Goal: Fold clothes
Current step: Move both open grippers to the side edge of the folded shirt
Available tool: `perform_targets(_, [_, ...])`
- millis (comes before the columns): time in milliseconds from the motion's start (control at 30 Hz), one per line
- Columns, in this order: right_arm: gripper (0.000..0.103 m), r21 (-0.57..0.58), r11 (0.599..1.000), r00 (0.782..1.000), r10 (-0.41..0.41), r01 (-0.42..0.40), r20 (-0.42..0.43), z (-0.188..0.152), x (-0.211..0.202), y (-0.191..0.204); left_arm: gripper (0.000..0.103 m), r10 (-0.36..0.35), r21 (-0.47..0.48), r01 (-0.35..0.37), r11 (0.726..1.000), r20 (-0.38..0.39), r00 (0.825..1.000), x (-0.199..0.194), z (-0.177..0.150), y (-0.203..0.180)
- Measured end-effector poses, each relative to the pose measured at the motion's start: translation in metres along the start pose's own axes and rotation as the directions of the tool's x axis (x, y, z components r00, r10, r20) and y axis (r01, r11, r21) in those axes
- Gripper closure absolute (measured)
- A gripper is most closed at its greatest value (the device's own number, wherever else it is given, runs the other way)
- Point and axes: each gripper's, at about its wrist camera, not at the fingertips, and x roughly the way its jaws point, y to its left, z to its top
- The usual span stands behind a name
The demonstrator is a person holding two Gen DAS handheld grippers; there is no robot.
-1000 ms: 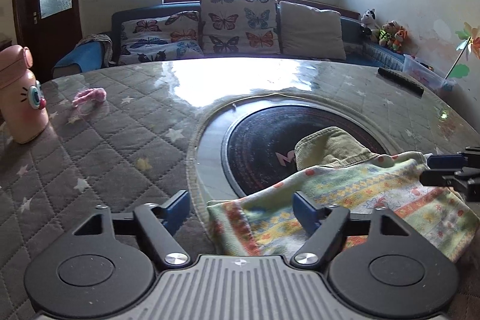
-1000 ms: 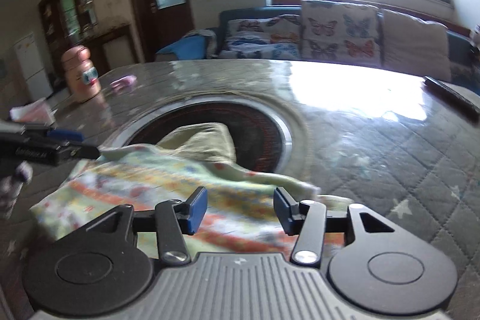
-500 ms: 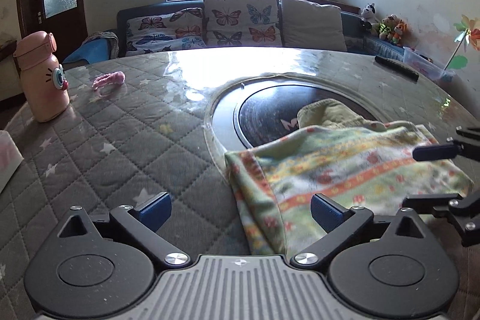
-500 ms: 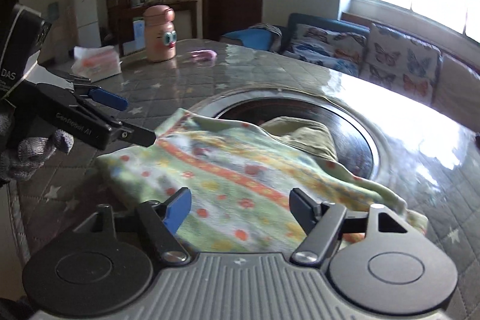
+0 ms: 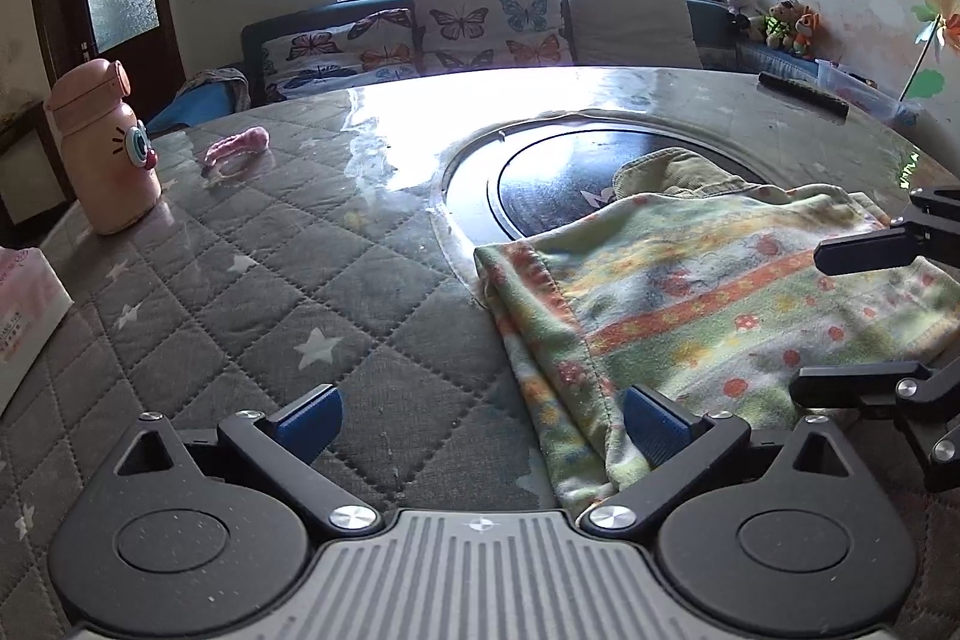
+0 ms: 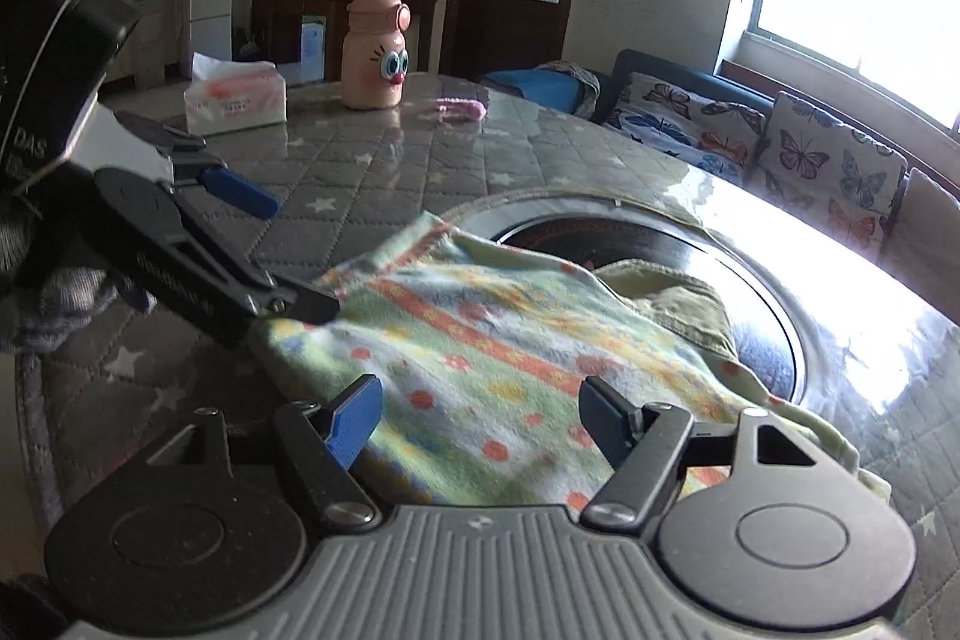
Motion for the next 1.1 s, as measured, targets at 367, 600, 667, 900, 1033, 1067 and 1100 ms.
perform_targets(367, [0.029, 0.046, 0.998, 0.999, -0.032, 0.031, 0.017, -0.008, -0.020, -0.011, 0.000, 0.002, -0.003, -0.002, 1.000, -0.001, 1.000, 0.001, -0.001, 0.001])
perform_targets(600, [0.029, 0.132, 0.975, 0.984, -0.178, 0.179, -0.023, -0.037, -0.046, -0.049, 0.000, 0.003, -0.006, -0.003, 1.000, -0.001, 1.000, 0.001, -0.001, 0.000])
perform_targets(667, [0.029, 0.155, 0.963, 0.975, -0.216, 0.221, -0.052, -0.048, -0.048, -0.059, 0.000, 0.003, -0.005, -0.003, 1.000, -0.002, 1.000, 0.001, -0.001, 0.000])
perform_targets(900, [0.029, 0.201, 0.929, 0.949, -0.291, 0.310, -0.118, -0.076, -0.063, -0.084, 0.000, 0.004, -0.006, -0.004, 1.000, -0.005, 1.000, 0.002, 0.000, 0.000])
perform_targets(1033, [0.029, 0.228, 0.903, 0.931, -0.345, 0.364, -0.120, -0.081, -0.075, -0.098, 0.000, 0.005, -0.004, -0.005, 1.000, -0.005, 1.000, 0.002, 0.000, 0.000])
perform_targets(1067, [0.028, 0.235, 0.896, 0.926, -0.356, 0.376, -0.123, -0.082, -0.077, -0.102, 0.000, 0.005, -0.005, -0.005, 1.000, -0.005, 1.000, 0.002, 0.000, 0.000])
perform_targets(1100, [0.028, 0.242, 0.893, 0.924, -0.359, 0.381, -0.129, -0.085, -0.078, -0.105, 0.000, 0.004, -0.006, -0.004, 1.000, -0.006, 1.000, 0.002, 0.000, 0.000])
